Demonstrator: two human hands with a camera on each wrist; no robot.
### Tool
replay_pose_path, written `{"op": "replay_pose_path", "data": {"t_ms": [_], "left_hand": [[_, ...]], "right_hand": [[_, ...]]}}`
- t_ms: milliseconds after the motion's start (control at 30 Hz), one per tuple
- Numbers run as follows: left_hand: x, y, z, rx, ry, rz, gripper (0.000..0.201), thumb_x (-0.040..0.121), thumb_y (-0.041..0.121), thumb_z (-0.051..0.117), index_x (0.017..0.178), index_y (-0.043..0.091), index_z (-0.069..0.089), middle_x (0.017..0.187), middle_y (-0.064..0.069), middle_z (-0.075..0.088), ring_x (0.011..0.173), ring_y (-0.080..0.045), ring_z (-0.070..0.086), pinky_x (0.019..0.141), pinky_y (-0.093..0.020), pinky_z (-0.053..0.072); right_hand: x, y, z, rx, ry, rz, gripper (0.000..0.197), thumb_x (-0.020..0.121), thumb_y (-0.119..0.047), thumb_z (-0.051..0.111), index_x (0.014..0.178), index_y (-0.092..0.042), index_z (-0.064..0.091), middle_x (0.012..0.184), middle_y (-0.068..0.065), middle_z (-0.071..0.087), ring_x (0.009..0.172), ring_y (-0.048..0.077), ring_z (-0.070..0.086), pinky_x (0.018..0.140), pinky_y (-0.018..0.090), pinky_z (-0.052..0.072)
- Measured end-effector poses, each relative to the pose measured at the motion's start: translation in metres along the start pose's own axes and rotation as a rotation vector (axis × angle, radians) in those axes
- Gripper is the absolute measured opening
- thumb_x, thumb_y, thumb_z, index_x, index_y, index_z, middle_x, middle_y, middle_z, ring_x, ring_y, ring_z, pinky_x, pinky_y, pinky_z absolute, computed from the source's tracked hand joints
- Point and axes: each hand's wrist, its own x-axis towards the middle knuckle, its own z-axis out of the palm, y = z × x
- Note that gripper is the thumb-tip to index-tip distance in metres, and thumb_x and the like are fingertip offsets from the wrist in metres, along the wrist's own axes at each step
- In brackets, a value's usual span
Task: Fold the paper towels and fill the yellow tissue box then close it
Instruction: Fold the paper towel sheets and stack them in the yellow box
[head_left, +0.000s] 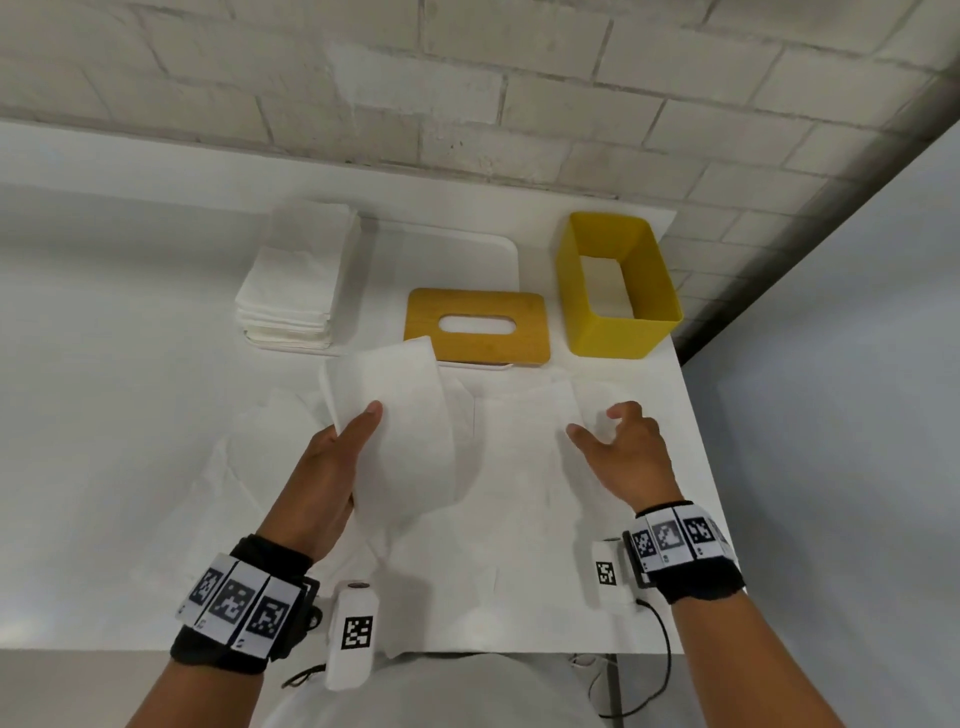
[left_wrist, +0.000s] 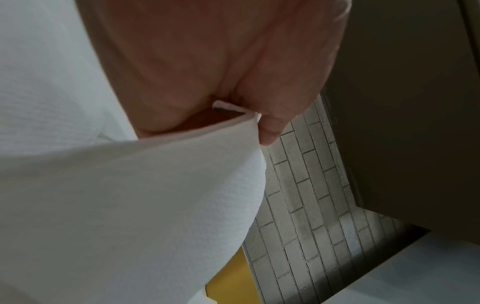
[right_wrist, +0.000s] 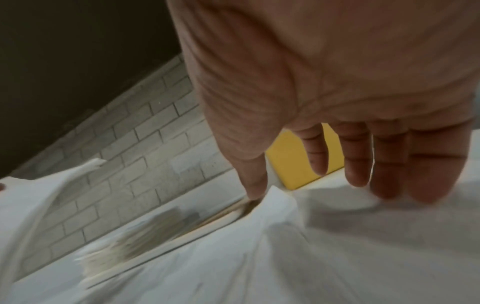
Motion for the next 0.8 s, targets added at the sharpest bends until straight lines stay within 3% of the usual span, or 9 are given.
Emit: {"op": "replay_pose_path", "data": {"t_ms": [100, 300, 400, 533, 600, 700, 800], "left_hand": [[-0.001, -0.002, 0.004, 0.004, -0.016, -0.011, 0.034, 0.103, 0.033, 0.053, 0.126, 0.013, 0.068, 0.115, -0.006, 0.077, 0.108, -0.022, 0.072, 0.089, -0.039, 0.054], [-0.003, -0.001, 0.008, 0.061, -0.027, -0.016, 0.034, 0.103, 0.035, 0.053, 0.124, 0.014, 0.069, 0.114, -0.006, 0.077, 0.111, -0.026, 0.071, 0.095, -0.043, 0.053], [-0.004, 0.001, 0.006, 0.089, -0.025, -0.016, 0.032, 0.103, 0.036, 0.052, 0.119, 0.016, 0.071, 0.112, -0.006, 0.078, 0.107, -0.024, 0.073, 0.099, -0.045, 0.053], [-0.002, 0.001, 0.004, 0.11, 0.005, -0.02, 0.033, 0.102, 0.04, 0.053, 0.116, 0.017, 0.072, 0.109, -0.005, 0.079, 0.105, -0.024, 0.073, 0.101, -0.047, 0.053], [-0.001, 0.0, 0.007, 0.115, 0.008, -0.032, 0.035, 0.102, 0.043, 0.054, 0.118, 0.018, 0.072, 0.11, -0.005, 0.078, 0.108, -0.026, 0.072, 0.103, -0.05, 0.052], [0.002, 0.0, 0.015, 0.122, -0.012, -0.038, 0.042, 0.1, 0.047, 0.056, 0.126, 0.016, 0.069, 0.112, -0.005, 0.078, 0.11, -0.027, 0.072, 0.101, -0.05, 0.053], [0.003, 0.003, 0.025, 0.114, -0.031, -0.051, 0.059, 0.086, 0.06, 0.067, 0.126, 0.016, 0.068, 0.113, -0.003, 0.078, 0.11, -0.025, 0.072, 0.105, -0.049, 0.051]], "right_hand": [[0.008, 0.003, 0.007, -0.08, 0.017, -0.011, 0.063, 0.086, -0.05, 0.072, 0.132, -0.015, 0.045, 0.131, 0.013, 0.046, 0.125, 0.036, 0.047, 0.097, 0.042, 0.044], [0.013, 0.003, 0.004, -0.208, 0.075, -0.037, 0.032, 0.093, -0.028, 0.06, 0.119, -0.011, 0.055, 0.119, 0.013, 0.058, 0.109, 0.033, 0.058, 0.085, 0.036, 0.046], [0.005, -0.001, -0.011, -0.1, 0.14, -0.036, 0.018, 0.094, -0.025, 0.055, 0.101, -0.011, 0.062, 0.1, 0.008, 0.067, 0.096, 0.031, 0.062, 0.075, 0.032, 0.044], [-0.018, -0.019, -0.041, 0.208, 0.233, -0.166, 0.014, 0.094, -0.025, 0.058, 0.085, -0.014, 0.06, 0.078, -0.004, 0.062, 0.08, 0.022, 0.057, 0.067, 0.029, 0.038], [-0.037, -0.035, -0.053, 0.579, 0.1, -0.229, 0.016, 0.094, -0.025, 0.062, 0.088, -0.011, 0.063, 0.08, 0.002, 0.065, 0.076, 0.021, 0.057, 0.071, 0.033, 0.043], [-0.066, -0.06, -0.065, 1.127, -0.218, -0.259, 0.012, 0.096, -0.014, 0.061, 0.103, -0.013, 0.071, 0.107, 0.01, 0.074, 0.092, 0.023, 0.07, 0.084, 0.038, 0.057], [-0.08, -0.075, -0.062, 1.294, -0.405, -0.258, 0.034, 0.084, -0.016, 0.062, 0.117, -0.011, 0.068, 0.116, 0.012, 0.073, 0.103, 0.02, 0.07, 0.094, 0.035, 0.055]]}}
